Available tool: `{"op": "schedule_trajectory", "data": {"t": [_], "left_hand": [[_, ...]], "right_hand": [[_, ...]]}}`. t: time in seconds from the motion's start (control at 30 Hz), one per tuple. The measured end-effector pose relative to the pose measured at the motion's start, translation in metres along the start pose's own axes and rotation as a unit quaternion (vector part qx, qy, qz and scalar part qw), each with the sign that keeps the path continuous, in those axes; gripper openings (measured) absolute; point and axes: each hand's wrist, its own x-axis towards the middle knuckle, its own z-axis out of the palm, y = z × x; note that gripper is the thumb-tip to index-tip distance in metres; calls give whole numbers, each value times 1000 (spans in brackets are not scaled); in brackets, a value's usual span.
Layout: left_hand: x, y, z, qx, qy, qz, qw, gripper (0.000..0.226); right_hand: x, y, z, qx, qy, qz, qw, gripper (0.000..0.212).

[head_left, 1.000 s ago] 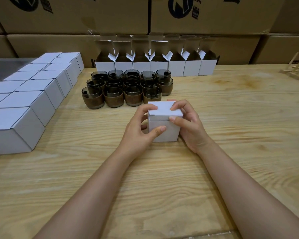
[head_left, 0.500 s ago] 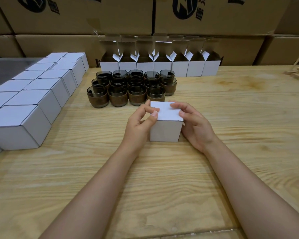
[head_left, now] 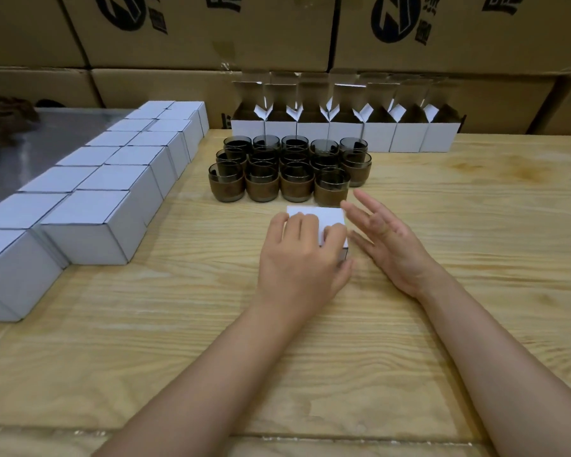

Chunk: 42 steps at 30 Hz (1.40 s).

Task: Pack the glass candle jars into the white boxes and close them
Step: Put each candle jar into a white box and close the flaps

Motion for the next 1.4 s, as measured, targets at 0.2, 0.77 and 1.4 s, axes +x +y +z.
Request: {"op": "schedule_trajectory", "data": {"t": [0.2, 0.77, 1.4], "left_hand": [[-47, -55, -42, 87, 11, 33, 996, 25], [-138, -212, -76, 127, -27, -174, 976, 42], [-33, -94, -20, -125, 24, 11, 992, 28]], "right_hand": [[4, 4, -7, 12, 1, 6, 1000, 54], [8, 6, -9, 58, 22, 6, 998, 45], [8, 3, -6, 104, 50, 25, 993, 47]]}}
